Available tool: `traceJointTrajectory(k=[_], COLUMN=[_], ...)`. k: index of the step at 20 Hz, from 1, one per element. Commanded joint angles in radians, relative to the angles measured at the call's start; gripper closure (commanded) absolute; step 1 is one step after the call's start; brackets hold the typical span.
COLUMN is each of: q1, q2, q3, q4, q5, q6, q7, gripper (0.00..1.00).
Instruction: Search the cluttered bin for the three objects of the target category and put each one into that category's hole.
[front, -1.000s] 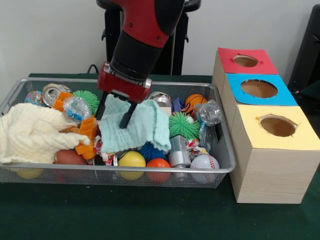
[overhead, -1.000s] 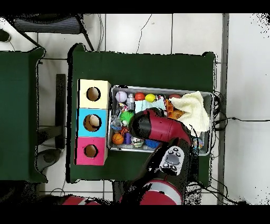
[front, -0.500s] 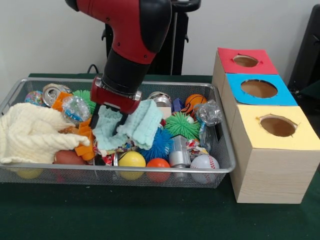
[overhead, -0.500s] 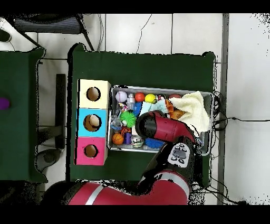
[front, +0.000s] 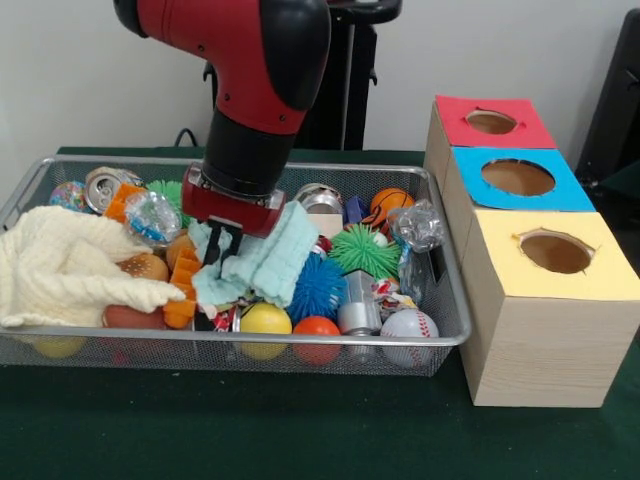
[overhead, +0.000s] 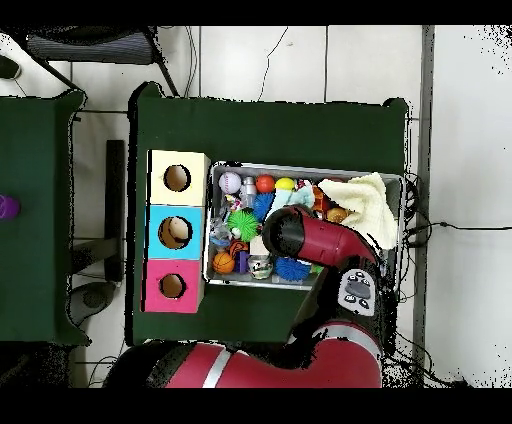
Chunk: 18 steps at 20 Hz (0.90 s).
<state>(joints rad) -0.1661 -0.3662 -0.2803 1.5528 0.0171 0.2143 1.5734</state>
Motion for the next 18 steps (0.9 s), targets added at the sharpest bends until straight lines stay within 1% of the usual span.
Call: traceJointTrajectory(k=[1,4,7,10,14,17,18], q1=[-0.025,-0.028,-0.039,-0.014,0.018,0.05,0.062], q2=[-0.052,-0.13,-0.215,-0.296,-0.329,-0.336,-0.346], q3=[0.164,0.169,0.189,0.169,0.135,0.102,0.091], q4=[0.092,0.139,0.183,0.21,0.234,0.228,0.237], q5=[-0.047,-0.045,-0.03,-0.022,-0.027,-0.027,-0.026], q6=[0.075,0.099,0.174,0.261,0.328,0.409,0.437], q7=[0.06,0.057,0.04,0.034,0.05,0.075,0.086], gripper=[1.0,1.0,1.0,1.0,1.0,1.0,1.0])
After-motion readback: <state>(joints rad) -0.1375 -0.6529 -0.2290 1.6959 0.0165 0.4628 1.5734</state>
